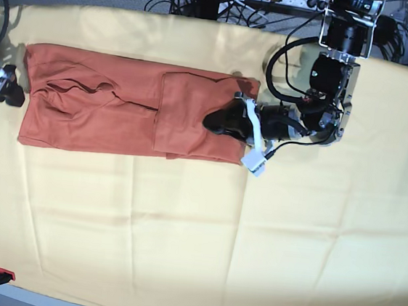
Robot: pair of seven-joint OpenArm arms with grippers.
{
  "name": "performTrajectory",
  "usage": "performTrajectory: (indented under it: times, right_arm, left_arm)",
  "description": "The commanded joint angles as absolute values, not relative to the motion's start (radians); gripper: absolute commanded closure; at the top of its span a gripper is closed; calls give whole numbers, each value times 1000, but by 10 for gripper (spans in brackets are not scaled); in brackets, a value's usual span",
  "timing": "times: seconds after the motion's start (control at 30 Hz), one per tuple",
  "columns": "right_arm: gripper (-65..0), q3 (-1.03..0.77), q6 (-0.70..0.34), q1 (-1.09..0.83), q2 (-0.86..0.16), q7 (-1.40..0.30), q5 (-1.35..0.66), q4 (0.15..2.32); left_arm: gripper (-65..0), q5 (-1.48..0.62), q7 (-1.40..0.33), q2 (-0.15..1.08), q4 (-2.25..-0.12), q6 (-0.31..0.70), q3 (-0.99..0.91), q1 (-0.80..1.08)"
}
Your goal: Fold the T-shirt properly
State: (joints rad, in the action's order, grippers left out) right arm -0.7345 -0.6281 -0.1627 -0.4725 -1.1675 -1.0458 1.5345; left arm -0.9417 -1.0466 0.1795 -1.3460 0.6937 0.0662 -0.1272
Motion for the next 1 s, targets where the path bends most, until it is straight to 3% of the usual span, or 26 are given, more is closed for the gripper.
performTrajectory:
  times: [0.0,0.53,0.93,0.97]
  right_arm:
    - [-407,-740,-624,-162,-495,-1146,-1066,1536]
    - [-407,-730,-698,-172,-492,-1251,-1287,1251]
    - [-401,-472,-698,-151,-493,-1266,-1287,1254]
    - [-375,-472,-698,-148,-494,-1264,-1287,1254]
  left_arm:
    - [0,-952,-1061,177,-1355,698,74,-138]
    - [0,-954,-1061,189,-1355,698,75,-164]
    - [0,-954,-1062,189,-1355,698,75,-164]
    - [0,-954,-1062,189,-1355,698,75,-164]
